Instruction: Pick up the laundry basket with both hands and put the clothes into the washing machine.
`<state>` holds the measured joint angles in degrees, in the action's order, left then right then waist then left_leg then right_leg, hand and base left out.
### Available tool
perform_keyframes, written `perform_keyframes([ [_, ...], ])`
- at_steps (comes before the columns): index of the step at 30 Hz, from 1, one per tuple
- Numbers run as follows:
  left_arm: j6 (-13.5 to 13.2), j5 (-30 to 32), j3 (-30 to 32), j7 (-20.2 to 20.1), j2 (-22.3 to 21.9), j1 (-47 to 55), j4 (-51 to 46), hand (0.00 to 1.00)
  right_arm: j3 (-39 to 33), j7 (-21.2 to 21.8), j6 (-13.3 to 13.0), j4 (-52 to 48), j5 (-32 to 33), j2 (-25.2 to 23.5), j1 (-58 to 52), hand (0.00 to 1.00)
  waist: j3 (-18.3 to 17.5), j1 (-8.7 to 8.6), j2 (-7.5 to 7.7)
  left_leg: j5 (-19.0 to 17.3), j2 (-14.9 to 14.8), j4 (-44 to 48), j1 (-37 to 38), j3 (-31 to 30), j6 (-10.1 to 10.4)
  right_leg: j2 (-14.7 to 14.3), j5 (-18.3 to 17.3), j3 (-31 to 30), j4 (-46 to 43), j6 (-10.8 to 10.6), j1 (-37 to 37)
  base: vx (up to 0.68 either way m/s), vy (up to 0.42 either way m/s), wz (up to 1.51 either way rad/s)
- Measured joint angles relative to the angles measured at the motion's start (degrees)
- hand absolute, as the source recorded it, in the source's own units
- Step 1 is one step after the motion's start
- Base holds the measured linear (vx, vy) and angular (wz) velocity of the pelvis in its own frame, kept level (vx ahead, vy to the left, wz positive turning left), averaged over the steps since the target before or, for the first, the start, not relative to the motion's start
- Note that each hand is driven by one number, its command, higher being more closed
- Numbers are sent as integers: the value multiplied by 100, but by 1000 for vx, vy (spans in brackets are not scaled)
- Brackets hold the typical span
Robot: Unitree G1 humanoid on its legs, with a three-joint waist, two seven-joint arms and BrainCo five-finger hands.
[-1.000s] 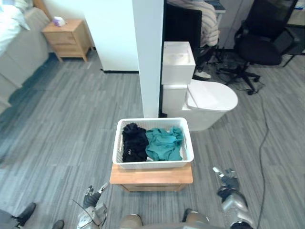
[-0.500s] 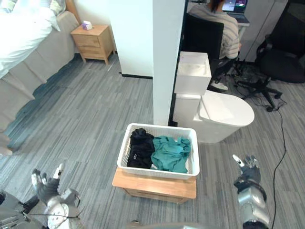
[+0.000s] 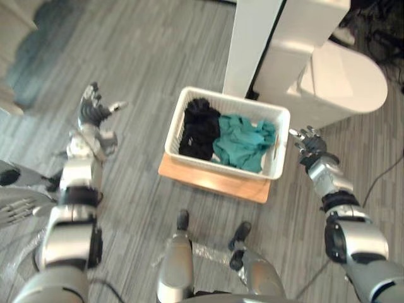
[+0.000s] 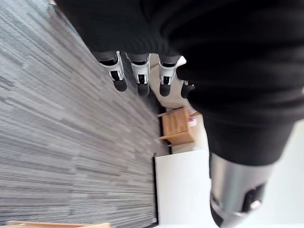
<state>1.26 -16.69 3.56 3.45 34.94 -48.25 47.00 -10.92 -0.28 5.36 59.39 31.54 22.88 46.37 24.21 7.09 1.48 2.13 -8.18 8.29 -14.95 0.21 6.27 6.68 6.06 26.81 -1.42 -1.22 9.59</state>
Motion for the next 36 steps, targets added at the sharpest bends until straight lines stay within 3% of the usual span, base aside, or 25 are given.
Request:
perform_keyframes([
  [2, 73, 3, -164, -61, 20, -700, 764, 0, -31, 52, 82, 284, 27, 0, 170, 0, 76, -24, 91, 64, 10, 2, -227, 2, -20, 34, 7, -2, -95, 9, 259, -108, 17, -1],
  [6, 84, -1, -193, -263, -51, -1361, 1193, 0, -32, 66, 225, 289, 218, -80, 316, 0, 189, -142, 122, 119, -10, 37, -577, 31, -7, 46, 38, -8, -167, 33, 621, -14, 5, -1],
  [18, 100, 295, -112, -493, -547, -2354, 1235, 0, -152, 303, 222, 212, 453, -281, 661, 0, 213, -263, 149, 105, -222, 206, -1126, 168, 27, -33, 112, -53, -166, 111, 1122, 7, 0, -6],
  [22, 213, 663, -106, -666, -549, -2549, 1444, 0, 37, 416, 231, 223, 456, -291, 979, 0, 212, -300, 150, 97, -295, 307, -1340, 198, 37, -81, 161, -72, -166, 122, 1310, -1, 15, -8],
  [30, 352, 2026, 356, -715, -674, -2762, 1440, 0, 309, 557, 240, 225, 313, -382, 1746, 0, 212, -303, 151, 15, -519, 615, -1630, 374, 99, -263, 308, -244, -72, 25, 1501, 8, 1, -13],
  [36, 424, 2408, 321, -726, -661, -2762, 1436, 0, 515, 565, 238, 237, 253, -389, 2051, 0, 212, -325, 151, 10, -623, 783, -1898, 430, 101, -346, 397, -285, -38, 8, 1702, 11, -15, -9],
])
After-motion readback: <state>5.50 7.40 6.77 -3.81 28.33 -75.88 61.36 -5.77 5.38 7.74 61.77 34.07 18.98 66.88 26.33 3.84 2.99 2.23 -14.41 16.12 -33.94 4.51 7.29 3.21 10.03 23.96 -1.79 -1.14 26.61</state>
